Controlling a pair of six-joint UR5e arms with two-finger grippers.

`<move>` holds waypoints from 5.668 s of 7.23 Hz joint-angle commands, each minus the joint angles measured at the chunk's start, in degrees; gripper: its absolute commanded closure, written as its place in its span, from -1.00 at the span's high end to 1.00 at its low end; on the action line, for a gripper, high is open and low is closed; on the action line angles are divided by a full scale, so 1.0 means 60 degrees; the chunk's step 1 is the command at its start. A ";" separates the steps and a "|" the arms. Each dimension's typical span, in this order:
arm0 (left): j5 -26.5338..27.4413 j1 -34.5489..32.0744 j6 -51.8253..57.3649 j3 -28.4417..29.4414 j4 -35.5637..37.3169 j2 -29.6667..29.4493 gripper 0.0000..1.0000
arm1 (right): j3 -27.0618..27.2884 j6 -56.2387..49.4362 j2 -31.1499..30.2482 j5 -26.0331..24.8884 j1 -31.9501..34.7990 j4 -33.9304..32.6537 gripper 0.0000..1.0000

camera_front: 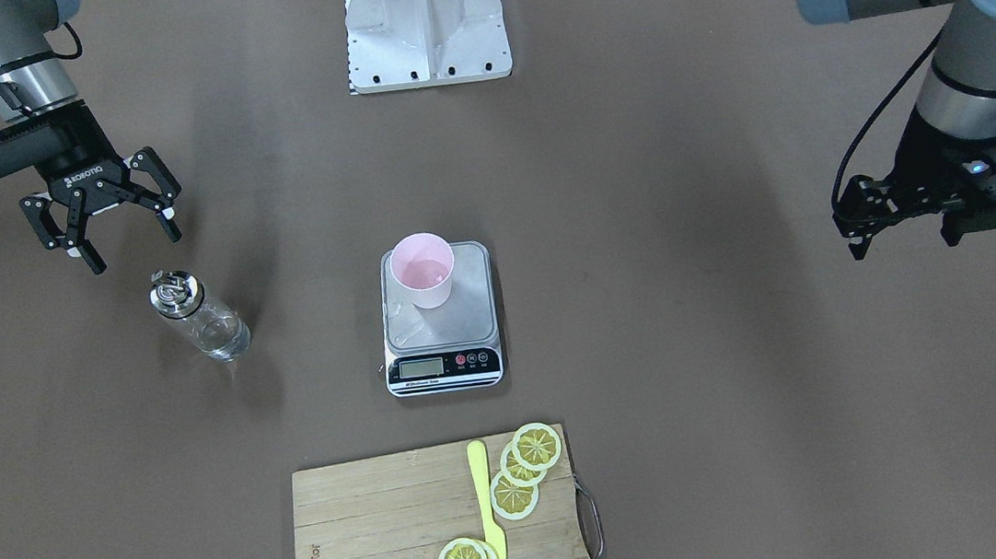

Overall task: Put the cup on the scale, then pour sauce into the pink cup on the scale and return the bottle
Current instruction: 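Release the cup and withdraw the left arm while the right arm reaches for the bottle, then grasp the glass sauce bottle with the right gripper and lift it, then carry the bottle with the right gripper over the pink cup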

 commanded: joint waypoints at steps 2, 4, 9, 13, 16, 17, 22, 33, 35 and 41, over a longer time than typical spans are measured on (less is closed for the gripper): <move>-0.0019 -0.0492 0.0296 -0.0309 -0.0023 0.0600 0.96 | -0.0714 -0.0537 0.0668 -0.0393 -0.0290 0.0339 0.93; -0.0019 -0.0464 0.0296 -0.0221 -0.0009 0.0616 0.96 | -0.1835 -0.0685 0.0872 -0.1005 -0.0523 0.1545 0.88; -0.0019 -0.0464 0.0296 -0.0177 0.0006 0.0601 0.96 | -0.2516 -0.1389 0.1446 -0.1652 -0.0553 0.2331 0.81; -0.0150 -0.0449 0.0296 -0.0162 0.0020 0.0572 0.96 | -0.2883 -0.1653 0.1782 -0.1829 -0.0553 0.2331 0.66; -0.0151 -0.0449 0.0296 -0.0162 0.0035 0.0557 0.96 | -0.2927 -0.1887 0.1797 -0.1844 -0.0539 0.2331 0.69; -0.0166 -0.0449 0.0296 -0.0162 0.0035 0.0499 0.96 | -0.2927 -0.1887 0.1797 -0.1844 -0.0539 0.2331 0.69; -0.0166 -0.0434 0.0296 -0.0148 0.0035 0.0498 0.96 | -0.2986 -0.1887 0.1841 -0.1873 -0.0422 0.2317 -0.41; -0.0166 -0.0493 0.0326 -0.0060 0.0050 0.0615 0.96 | -0.0188 -0.7160 0.4706 -0.5368 -0.1120 -0.6594 -1.00; -0.0166 -0.0522 0.0574 -0.0016 0.0050 0.0703 0.96 | -0.0246 -0.8195 0.4800 -0.5957 -0.1519 -0.7014 -1.00; -0.0166 -0.0857 0.1097 0.0218 0.0064 0.1113 0.96 | -0.1065 -1.1170 0.5605 -0.7291 -0.1945 -0.9226 -1.00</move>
